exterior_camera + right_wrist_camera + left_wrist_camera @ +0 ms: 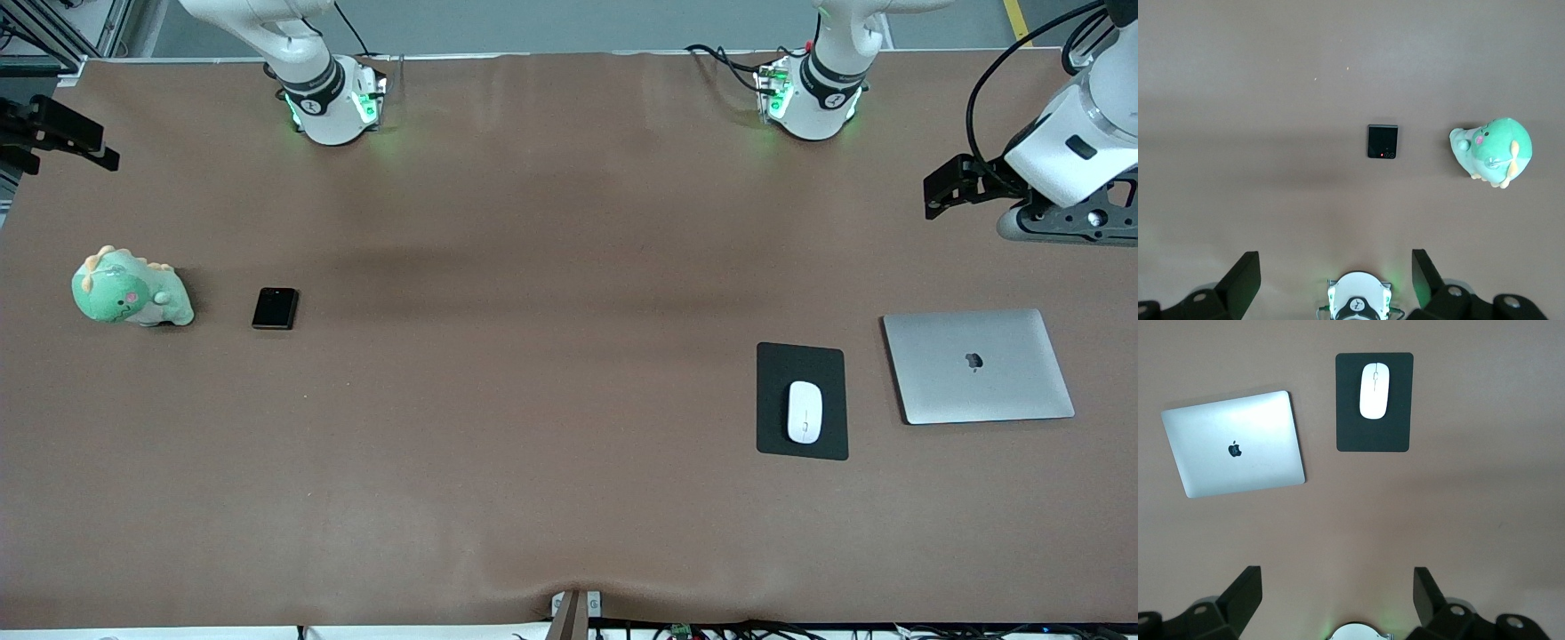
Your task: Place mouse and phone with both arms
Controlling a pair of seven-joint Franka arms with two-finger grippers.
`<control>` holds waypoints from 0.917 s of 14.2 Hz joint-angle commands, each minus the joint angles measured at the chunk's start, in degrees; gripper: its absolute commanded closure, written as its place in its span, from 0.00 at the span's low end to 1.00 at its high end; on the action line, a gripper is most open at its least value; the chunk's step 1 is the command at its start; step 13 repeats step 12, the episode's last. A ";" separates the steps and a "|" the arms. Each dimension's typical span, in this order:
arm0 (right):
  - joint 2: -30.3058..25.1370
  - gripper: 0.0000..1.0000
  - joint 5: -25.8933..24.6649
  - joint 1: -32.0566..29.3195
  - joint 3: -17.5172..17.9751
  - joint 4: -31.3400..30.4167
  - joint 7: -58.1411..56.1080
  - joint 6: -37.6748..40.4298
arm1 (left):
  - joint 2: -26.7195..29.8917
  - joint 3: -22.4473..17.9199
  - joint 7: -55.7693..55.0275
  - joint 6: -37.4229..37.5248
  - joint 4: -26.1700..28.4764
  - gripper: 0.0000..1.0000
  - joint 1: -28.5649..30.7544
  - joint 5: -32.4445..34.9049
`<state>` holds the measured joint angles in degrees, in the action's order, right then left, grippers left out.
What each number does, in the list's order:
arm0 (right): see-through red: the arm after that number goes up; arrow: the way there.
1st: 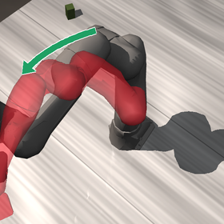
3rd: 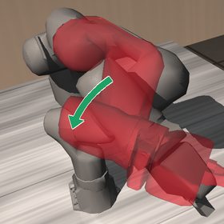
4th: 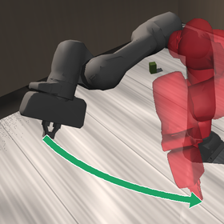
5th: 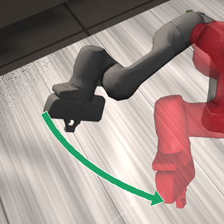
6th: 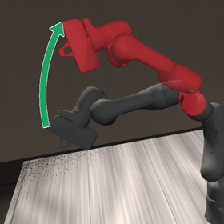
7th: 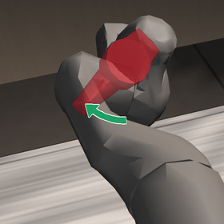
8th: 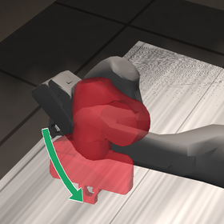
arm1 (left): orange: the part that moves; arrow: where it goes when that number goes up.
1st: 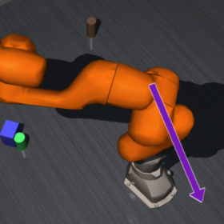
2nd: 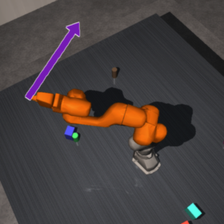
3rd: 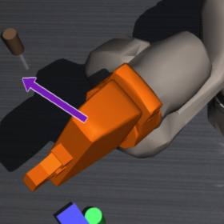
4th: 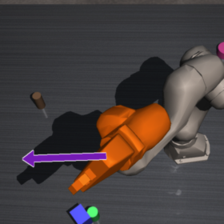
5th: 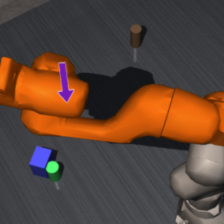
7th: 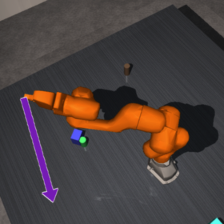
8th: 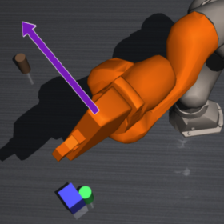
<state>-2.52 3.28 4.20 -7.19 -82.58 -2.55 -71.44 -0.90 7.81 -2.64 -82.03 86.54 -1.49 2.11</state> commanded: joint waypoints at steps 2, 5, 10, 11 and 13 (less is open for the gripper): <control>-1.52 0.00 -0.20 0.54 -0.19 -1.53 0.53 -0.28 | 0.28 0.01 0.27 -0.41 -0.23 0.00 0.08 -0.96; -1.52 0.00 -0.20 0.54 -0.28 -1.62 0.53 -0.19 | 0.28 0.01 0.10 -0.41 -0.23 0.00 0.08 -1.05; -1.52 0.00 -0.12 -1.30 -0.19 -1.62 -0.08 -0.28 | 0.28 0.01 0.18 -0.41 -0.32 0.00 0.17 -1.14; -1.52 0.00 -0.20 -1.13 -0.28 -1.62 -0.08 -0.28 | 0.28 0.01 0.18 -0.41 -0.32 0.00 0.08 -1.14; -1.52 0.00 -0.20 -1.04 -0.28 -1.62 -0.08 -0.28 | 0.28 0.01 0.18 -0.41 -0.32 0.00 0.17 -1.14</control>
